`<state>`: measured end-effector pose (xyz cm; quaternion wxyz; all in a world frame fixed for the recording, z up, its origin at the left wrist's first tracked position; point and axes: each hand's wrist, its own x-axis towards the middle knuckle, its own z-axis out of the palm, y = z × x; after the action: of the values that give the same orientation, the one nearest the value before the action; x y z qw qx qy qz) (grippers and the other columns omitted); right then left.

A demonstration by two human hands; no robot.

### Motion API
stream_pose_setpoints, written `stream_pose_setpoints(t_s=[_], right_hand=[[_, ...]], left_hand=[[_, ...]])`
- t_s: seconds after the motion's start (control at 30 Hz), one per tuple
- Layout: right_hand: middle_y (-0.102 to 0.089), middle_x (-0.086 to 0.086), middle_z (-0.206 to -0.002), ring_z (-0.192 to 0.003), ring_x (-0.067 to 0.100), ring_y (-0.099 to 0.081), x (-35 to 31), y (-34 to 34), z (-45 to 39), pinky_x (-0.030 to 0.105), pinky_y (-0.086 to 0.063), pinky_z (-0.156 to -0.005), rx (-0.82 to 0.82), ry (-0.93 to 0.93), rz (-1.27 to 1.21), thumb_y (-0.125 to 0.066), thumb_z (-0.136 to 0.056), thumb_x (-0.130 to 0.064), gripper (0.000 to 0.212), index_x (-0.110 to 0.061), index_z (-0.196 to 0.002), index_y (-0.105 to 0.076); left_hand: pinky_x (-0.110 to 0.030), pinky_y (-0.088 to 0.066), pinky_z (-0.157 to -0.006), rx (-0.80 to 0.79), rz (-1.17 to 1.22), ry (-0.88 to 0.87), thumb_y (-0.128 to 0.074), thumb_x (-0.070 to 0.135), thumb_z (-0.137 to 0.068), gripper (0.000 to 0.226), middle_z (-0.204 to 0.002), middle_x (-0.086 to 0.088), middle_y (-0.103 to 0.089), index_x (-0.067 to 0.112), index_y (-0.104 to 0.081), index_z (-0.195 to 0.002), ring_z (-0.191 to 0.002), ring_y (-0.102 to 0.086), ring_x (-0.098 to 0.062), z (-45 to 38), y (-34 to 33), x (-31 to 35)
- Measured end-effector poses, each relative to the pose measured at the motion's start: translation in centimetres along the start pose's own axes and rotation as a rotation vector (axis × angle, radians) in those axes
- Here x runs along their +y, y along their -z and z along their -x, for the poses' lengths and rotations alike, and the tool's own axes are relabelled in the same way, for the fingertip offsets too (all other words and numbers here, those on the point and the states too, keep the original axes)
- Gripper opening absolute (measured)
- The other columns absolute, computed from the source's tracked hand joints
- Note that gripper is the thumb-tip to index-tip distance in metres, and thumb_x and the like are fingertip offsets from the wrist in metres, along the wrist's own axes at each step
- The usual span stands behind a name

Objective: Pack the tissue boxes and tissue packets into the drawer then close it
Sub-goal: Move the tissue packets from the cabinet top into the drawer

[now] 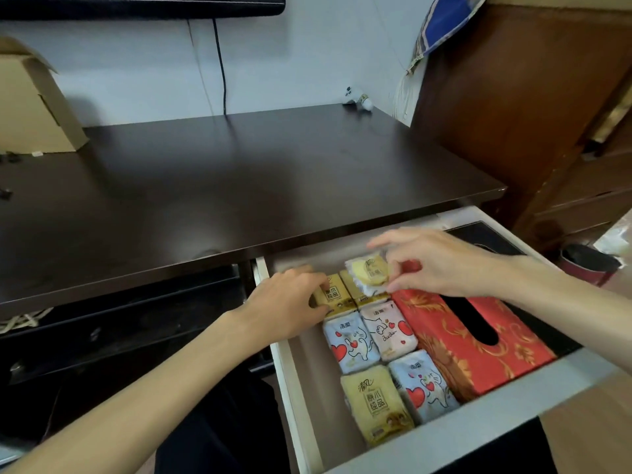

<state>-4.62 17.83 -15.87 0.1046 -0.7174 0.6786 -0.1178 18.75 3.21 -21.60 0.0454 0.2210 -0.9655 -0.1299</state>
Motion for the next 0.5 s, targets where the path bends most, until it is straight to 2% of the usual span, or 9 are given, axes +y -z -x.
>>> stream_pose_setpoints(t_s=[0.17, 0.27, 0.4, 0.5], right_hand=[[-0.054, -0.021, -0.140, -0.124, 0.002, -0.050, 0.0, -2.0, -0.1, 0.043, -0.048, -0.097, 0.056, 0.050, 0.059, -0.074, -0.087, -0.046, 0.025, -0.030, -0.071, -0.063], [-0.058, -0.025, -0.130, -0.117, -0.001, -0.051, 0.1, -2.6, -0.8, 0.035, -0.045, -0.089, 0.043, 0.003, 0.068, -0.081, -0.085, -0.042, 0.024, -0.031, -0.071, -0.066], [-0.058, -0.030, -0.127, -0.116, -0.003, -0.055, 0.6, -2.5, -1.6, 0.039, -0.046, -0.098, -0.086, -0.101, -0.063, -0.085, -0.078, -0.035, 0.018, -0.030, -0.070, -0.069], [-0.057, -0.027, -0.124, -0.111, 0.002, -0.059, 0.4, -2.3, -2.4, 0.038, -0.050, -0.096, -0.093, -0.136, -0.130, -0.087, -0.074, -0.028, 0.020, -0.029, -0.070, -0.068]], left_hand=[[-0.039, -0.052, -0.085, 0.003, 0.000, -0.005, -0.059, 0.046, -0.089, 0.037, -0.118, 0.008, -0.060, 0.028, -0.060, -0.122, -0.108, -0.059, -0.016, -0.1, 0.0, 0.1], [-0.036, -0.052, -0.085, 0.011, 0.004, -0.011, -0.059, 0.046, -0.090, 0.036, -0.118, 0.009, -0.059, 0.029, -0.059, -0.122, -0.109, -0.057, -0.014, -0.1, -0.2, 0.1], [-0.038, -0.052, -0.089, 0.019, 0.017, -0.016, -0.060, 0.045, -0.090, 0.036, -0.120, 0.010, -0.060, 0.029, -0.060, -0.122, -0.112, -0.056, -0.014, 0.0, -0.2, -0.2], [-0.038, -0.053, -0.088, 0.049, 0.012, -0.011, -0.061, 0.044, -0.089, 0.034, -0.119, 0.011, -0.061, 0.029, -0.061, -0.119, -0.111, -0.056, -0.012, 0.1, 0.0, -0.5]])
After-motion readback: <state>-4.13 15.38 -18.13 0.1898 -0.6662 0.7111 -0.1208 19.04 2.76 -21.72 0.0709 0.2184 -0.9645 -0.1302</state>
